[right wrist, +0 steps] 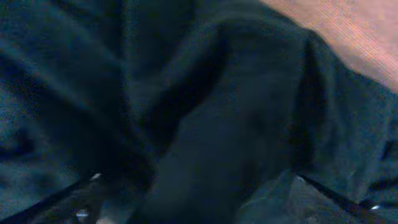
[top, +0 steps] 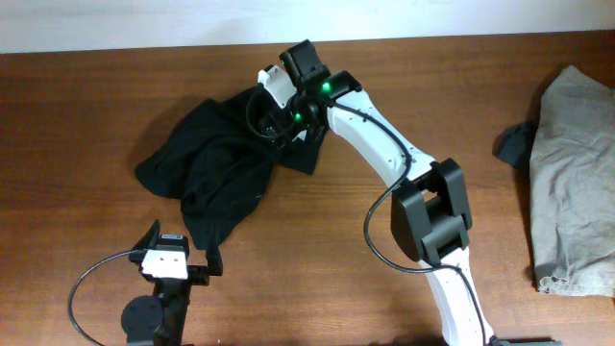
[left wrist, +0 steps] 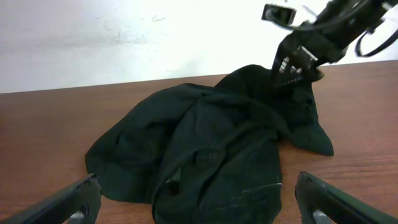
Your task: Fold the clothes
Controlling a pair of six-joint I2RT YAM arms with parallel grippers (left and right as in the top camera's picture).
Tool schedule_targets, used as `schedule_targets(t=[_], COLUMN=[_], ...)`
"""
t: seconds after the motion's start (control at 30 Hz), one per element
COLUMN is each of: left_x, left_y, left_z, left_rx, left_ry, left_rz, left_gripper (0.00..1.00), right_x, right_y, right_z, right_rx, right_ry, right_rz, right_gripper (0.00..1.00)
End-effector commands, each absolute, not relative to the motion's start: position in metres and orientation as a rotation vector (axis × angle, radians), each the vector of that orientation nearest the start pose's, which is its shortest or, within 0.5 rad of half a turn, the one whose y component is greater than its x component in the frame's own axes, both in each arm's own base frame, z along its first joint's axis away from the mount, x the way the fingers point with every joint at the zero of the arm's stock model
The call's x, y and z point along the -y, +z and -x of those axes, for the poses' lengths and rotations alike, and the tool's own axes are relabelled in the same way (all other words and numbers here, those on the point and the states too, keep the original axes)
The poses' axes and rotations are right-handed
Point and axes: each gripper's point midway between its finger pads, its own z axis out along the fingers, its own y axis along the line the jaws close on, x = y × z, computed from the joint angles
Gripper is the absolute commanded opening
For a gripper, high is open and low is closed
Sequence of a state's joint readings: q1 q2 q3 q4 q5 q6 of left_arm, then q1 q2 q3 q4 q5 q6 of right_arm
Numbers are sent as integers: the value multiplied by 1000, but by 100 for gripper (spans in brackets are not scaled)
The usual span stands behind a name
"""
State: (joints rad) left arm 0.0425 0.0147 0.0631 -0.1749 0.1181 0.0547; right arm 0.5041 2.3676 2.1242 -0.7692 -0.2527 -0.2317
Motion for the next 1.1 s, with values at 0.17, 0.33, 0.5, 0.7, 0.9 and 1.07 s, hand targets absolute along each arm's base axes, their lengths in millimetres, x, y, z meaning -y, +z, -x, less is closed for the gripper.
schedule_targets(t=[0.17, 0.33, 0.5, 0.7, 0.9, 1.07], left_x=[7, 7, 7, 7, 7, 7], left_y=[156, 156, 156, 156, 156, 156], left_z=[-241, -241, -241, -241, -241, -241], left_rx=[-1695, -1695, -1695, -1695, -1695, -1695], left_ry=[-27, -27, -27, -27, -27, -27], left_rz=[-77, -77, -77, -77, -77, -77], left_gripper=[99, 99, 99, 99, 99, 99], right_x=[-293, -178, -79, -65, -56, -119], right_y=[93, 203, 291, 318, 313, 278], right_z=[-539, -600, -621, -622, -616, -588], right_rx=[-2389, -2228, -2011, -1969, -2001, -2252], right_ry=[174, -261, -375, -360, -404, -85], right_rz=[764, 209, -243, -250, -256, 39], right_gripper=[4, 4, 4, 4, 99, 97])
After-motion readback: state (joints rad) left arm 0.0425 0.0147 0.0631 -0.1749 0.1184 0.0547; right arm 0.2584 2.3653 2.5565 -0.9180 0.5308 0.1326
